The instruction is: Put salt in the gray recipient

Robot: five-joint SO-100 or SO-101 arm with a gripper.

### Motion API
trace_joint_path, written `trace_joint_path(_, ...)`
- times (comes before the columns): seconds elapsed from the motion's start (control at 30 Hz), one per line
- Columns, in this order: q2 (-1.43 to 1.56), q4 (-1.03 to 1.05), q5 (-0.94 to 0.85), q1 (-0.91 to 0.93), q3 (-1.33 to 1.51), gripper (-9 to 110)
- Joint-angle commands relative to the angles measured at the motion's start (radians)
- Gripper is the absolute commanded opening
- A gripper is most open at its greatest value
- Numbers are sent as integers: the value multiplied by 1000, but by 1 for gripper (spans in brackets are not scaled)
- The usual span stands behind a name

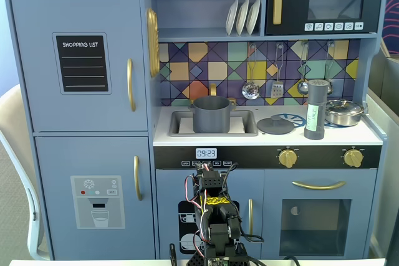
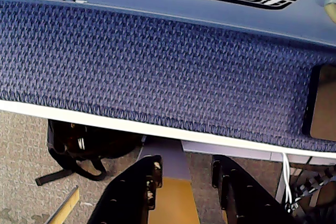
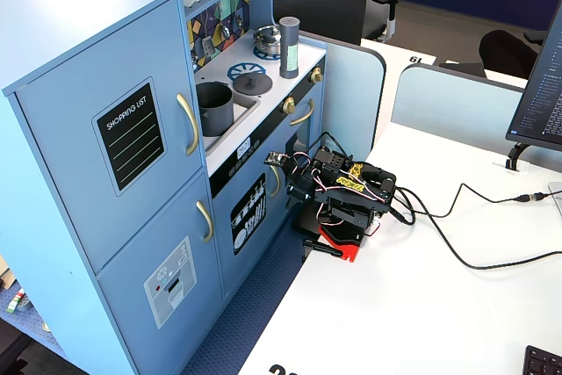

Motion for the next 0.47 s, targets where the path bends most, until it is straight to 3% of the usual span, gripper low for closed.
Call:
trace_joint_path(0.0, 6, 5, 14, -5, 0, 5)
trace_joint_path(0.43, 6, 5, 14, -5, 0, 6)
